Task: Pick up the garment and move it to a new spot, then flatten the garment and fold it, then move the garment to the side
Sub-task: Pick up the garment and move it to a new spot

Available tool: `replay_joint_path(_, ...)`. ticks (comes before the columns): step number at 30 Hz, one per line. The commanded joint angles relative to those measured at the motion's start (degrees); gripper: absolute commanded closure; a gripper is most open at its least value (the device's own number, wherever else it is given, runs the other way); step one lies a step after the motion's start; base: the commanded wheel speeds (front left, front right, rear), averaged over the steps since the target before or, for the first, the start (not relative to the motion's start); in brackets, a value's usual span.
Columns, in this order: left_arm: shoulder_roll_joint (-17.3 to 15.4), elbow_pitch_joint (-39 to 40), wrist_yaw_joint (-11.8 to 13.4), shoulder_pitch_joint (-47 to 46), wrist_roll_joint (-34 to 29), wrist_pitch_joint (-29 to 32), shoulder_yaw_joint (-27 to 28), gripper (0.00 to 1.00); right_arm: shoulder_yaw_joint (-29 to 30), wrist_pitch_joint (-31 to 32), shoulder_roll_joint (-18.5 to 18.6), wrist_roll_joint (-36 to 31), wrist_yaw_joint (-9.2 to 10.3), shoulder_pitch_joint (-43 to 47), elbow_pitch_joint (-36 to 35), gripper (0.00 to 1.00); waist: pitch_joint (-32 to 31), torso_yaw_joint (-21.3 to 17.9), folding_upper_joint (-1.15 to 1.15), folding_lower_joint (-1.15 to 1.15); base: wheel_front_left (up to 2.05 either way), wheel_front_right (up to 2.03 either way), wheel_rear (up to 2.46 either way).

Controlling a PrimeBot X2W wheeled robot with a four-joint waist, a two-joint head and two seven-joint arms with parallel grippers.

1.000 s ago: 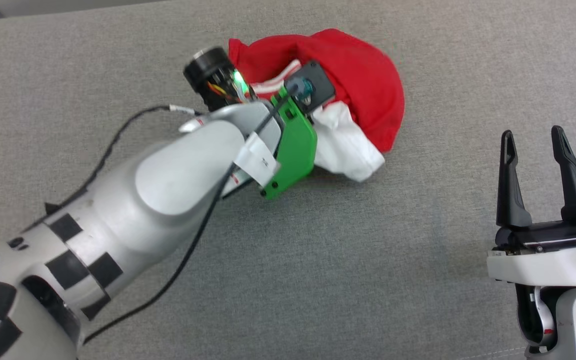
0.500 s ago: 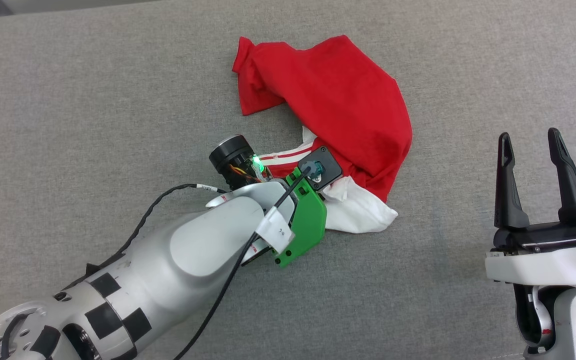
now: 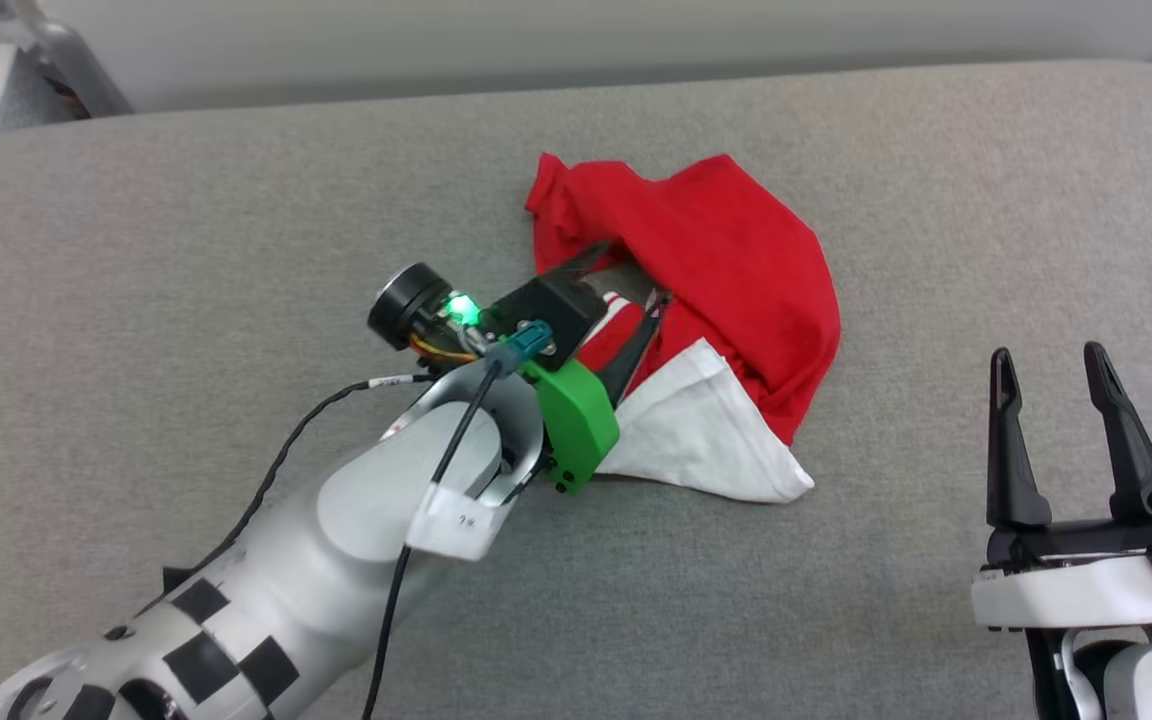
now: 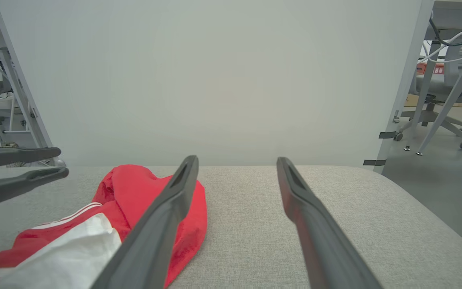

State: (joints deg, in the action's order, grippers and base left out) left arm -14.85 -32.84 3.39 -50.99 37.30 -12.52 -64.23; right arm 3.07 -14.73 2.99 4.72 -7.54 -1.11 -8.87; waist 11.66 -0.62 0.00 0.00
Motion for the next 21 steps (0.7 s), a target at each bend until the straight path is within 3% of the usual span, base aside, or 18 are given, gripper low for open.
replay_joint_path(1,-0.9,0.7,1.6,2.0,-0.5,-1.0,0.9,0.00,-0.1,-0.3,-0.1,-0.4,0.05,0.7,0.3,0.00,-3.0,2.4,0.00,0.00,0.00,0.00,0.00)
replay_joint_path(6,-3.7,5.9,9.4,7.9,-2.7,-2.4,7.3,0.00,0.0,-0.3,-0.1,-0.2,0.05,2.3,0.8,0.00,-5.5,3.8,0.00,0.00,0.00,0.00,0.00)
replay_joint_path(11,-6.0,16.2,16.8,18.0,-8.6,-2.5,17.8,0.00,0.2,-0.3,-0.1,0.2,0.05,3.9,1.2,0.00,-7.4,5.1,0.00,0.00,0.00,0.00,0.00)
replay_joint_path(16,-6.6,22.7,19.6,27.8,-13.4,-2.5,27.1,0.00,0.0,-0.3,-0.1,0.2,0.05,5.1,1.8,0.00,-8.4,5.9,0.00,0.00,0.00,0.00,0.00)
replay_joint_path(21,-5.6,28.2,18.2,37.2,-17.6,-2.5,36.3,0.00,0.1,-0.3,-0.1,0.5,0.05,5.5,2.4,0.00,-9.0,6.4,0.00,0.00,0.00,0.00,0.00)
